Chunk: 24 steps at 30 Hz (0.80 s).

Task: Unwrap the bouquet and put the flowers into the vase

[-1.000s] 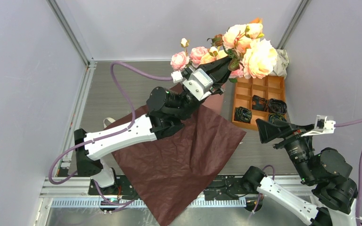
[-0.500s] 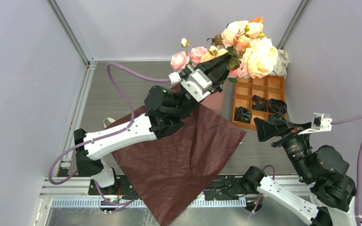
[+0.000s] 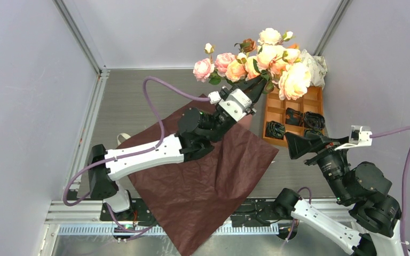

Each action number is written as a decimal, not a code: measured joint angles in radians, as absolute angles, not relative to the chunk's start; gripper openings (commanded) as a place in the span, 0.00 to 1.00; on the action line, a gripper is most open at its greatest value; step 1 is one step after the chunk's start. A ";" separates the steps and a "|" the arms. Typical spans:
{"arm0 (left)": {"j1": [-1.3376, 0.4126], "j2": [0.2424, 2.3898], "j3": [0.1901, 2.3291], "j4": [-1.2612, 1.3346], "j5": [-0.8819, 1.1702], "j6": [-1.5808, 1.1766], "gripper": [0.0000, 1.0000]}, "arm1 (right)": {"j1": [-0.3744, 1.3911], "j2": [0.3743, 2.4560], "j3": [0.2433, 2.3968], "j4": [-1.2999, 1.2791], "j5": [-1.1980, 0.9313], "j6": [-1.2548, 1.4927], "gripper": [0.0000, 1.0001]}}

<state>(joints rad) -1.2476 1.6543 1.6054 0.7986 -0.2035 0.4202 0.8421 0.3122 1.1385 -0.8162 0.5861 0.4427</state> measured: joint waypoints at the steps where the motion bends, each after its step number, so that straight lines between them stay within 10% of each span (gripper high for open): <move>1: -1.248 1.655 1.591 0.804 -0.215 0.417 0.00 | 0.842 0.313 1.139 -0.816 0.585 0.442 0.96; 24: -1.220 1.715 1.419 0.858 -0.435 0.256 0.00 | 0.842 0.313 1.139 -0.816 0.585 0.443 0.96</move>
